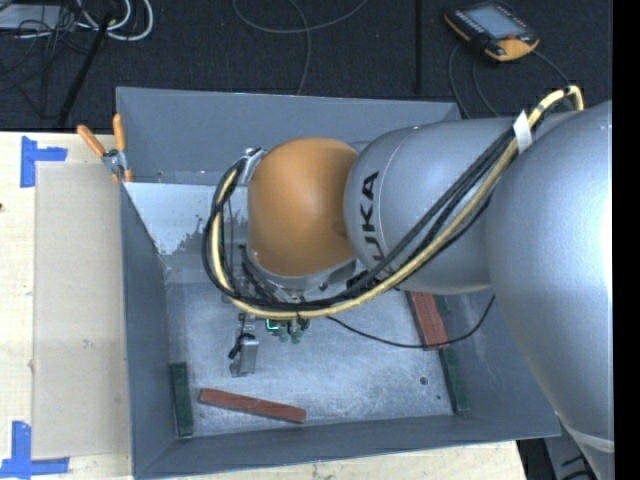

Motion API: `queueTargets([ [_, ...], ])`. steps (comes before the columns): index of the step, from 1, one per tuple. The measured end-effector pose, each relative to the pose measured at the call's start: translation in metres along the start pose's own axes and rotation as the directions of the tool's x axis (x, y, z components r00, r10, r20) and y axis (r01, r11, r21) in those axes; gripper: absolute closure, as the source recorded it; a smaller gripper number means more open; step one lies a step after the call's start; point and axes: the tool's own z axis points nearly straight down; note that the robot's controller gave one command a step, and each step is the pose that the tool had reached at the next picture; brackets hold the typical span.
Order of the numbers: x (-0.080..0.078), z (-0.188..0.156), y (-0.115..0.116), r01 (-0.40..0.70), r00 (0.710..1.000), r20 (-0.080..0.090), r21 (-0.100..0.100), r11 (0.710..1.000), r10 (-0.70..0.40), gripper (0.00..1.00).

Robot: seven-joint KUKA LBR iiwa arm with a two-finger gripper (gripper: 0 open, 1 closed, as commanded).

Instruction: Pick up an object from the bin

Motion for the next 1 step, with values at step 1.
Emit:
queueTargets([
  [1, -0.0005, -0.0020, -0.0003, -0.001, 1.000, 0.002, 0.000, 1.000, 0.001, 0.00],
])
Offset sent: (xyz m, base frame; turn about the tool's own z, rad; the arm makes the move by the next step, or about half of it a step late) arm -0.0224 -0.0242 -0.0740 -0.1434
